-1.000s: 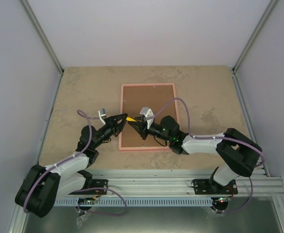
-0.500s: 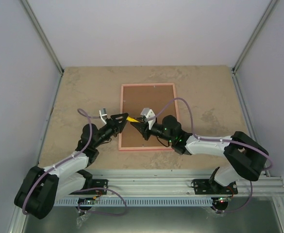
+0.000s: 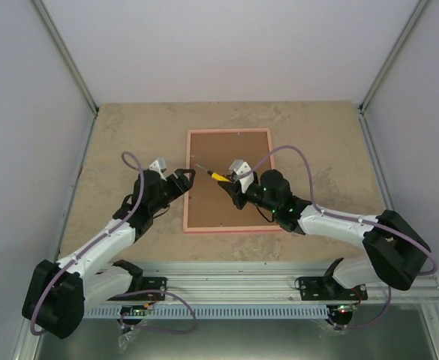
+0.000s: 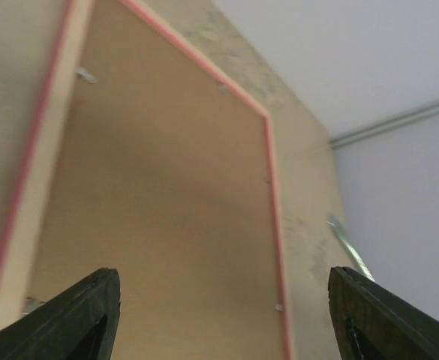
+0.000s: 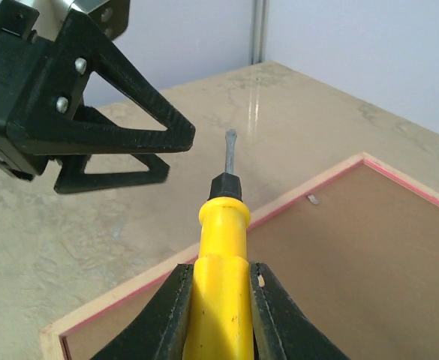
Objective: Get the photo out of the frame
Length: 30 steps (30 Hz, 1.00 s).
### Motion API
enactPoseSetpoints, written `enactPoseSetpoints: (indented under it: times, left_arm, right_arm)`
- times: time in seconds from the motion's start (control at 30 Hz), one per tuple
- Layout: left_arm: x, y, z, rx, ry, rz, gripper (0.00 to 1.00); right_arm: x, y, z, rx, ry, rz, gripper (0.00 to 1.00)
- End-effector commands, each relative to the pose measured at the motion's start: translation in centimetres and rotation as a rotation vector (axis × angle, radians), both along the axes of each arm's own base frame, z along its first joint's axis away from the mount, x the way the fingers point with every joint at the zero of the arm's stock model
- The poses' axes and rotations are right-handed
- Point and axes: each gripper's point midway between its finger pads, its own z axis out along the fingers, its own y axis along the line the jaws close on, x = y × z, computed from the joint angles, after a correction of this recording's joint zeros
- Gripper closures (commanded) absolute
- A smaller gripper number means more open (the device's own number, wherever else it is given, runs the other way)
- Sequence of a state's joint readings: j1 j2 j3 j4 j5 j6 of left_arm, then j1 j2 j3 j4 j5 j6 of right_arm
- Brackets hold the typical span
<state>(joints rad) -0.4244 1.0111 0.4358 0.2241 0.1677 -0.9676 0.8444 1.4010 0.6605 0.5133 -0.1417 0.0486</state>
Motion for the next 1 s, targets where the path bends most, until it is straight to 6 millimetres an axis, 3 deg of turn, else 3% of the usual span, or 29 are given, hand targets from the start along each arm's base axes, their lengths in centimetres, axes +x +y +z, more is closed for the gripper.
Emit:
enactPoseSetpoints:
  times: [0.0,0.13,0.47,0.73,0.97]
  left_arm:
    - [0.5,3.8,-4.2,0.335,0.109,0.104,0.2]
    - [1.5,5.1,-6.1,0.468,0.165,0.143,0.18]
    - [3.6,4.2,-11.9,0.659,0.305,0.03,0.23]
    - [4.9,3.3,-14.0,0.712,0.343,-0.032,0.35]
    - [5.2,2.8,-15.7,0.741,0.358,-0.086,0.56]
  right_arm:
    - [0.6,-1.3,-0.7,-0.04,0.004,-0.032,1.0]
    - [1.1,-2.0,-1.6,-0.064,0.027,-0.057,1.0]
    - [0.3,-2.9,-3.5,-0.091,0.069,-0.058,1.0]
    - [0.7,-2.7,-4.2,-0.12,0.078,-0.065,1.0]
    - [1.0,-2.4,-5.1,-0.144,0.092,-0.065,0.99]
